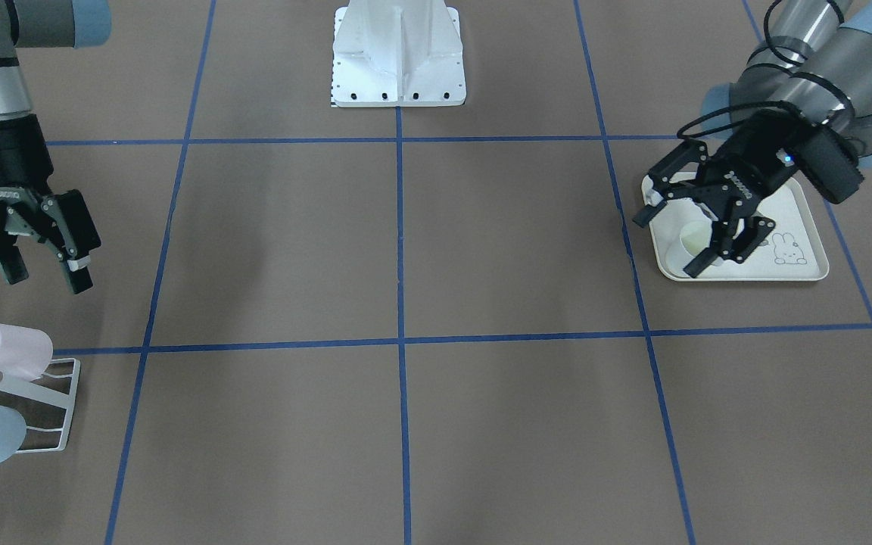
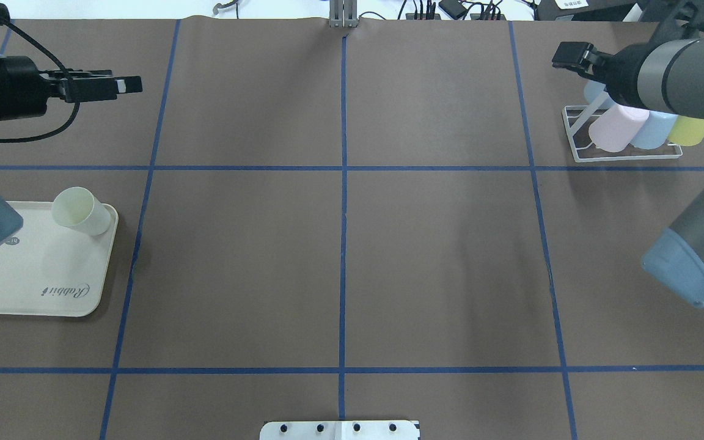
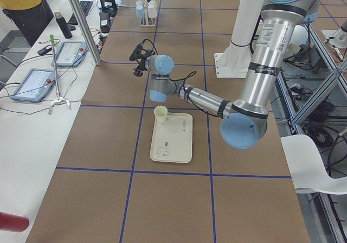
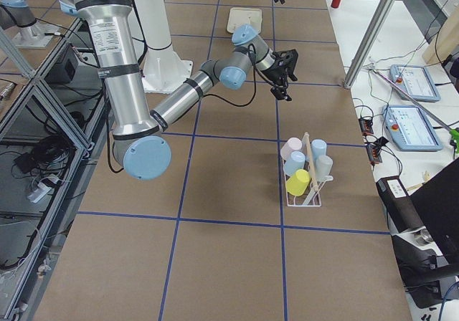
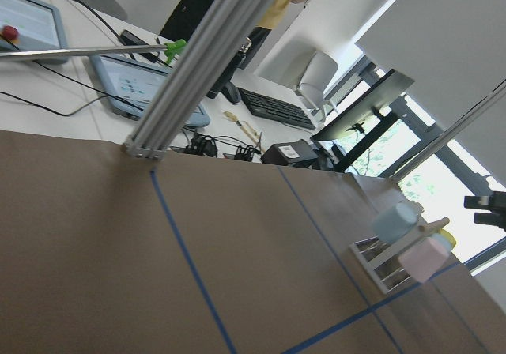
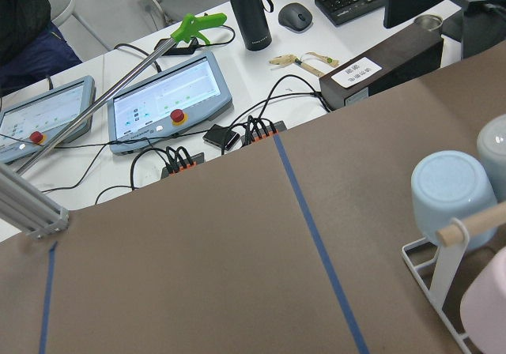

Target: Transfer IKEA cup to right arm and place on rack

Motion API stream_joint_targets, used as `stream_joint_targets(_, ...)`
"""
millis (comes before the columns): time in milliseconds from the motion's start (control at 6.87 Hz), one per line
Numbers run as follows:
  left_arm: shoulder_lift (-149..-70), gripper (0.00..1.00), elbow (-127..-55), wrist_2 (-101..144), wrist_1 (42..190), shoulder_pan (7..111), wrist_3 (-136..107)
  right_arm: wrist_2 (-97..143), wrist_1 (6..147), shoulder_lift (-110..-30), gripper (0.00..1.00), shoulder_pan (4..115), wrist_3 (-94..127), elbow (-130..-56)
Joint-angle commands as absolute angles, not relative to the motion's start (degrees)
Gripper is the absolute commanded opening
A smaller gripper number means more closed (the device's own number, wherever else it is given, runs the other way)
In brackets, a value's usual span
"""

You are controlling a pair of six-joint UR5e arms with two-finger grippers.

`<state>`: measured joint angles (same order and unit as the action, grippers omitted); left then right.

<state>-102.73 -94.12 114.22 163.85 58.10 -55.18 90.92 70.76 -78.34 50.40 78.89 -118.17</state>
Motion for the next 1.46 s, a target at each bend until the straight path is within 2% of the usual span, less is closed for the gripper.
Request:
stream_joint_targets(0, -99.9, 0.98, -98.4, 113.9, 143.0, 60.3, -46.2, 90.1, 71.2, -81.2, 1.00, 46.1, 83.6, -121.8)
stream_joint_targets(291, -100.0, 0.98, -98.5, 114.1, 127.4, 58.8, -38.0, 89.8, 71.2, -81.7, 1.00, 45.8, 83.9, -121.8)
stream_joint_targets(437, -99.9, 0.90, -98.7, 115.5, 120.4, 58.6, -36.8, 89.9, 71.2, -81.7, 1.00, 45.7, 83.9, -121.4)
stream_joint_targets(728, -100.5, 0.86, -98.0, 119.8, 107.0, 57.8, -28.5, 89.7, 71.1, -81.7, 1.00, 45.1, 83.9, -120.8)
stream_joint_targets(1311, -98.6, 0.81, -98.7, 121.5, 106.8, 56.0, -28.7, 86.4, 71.1, -81.1, 1.00, 42.3, 84.0, -120.4)
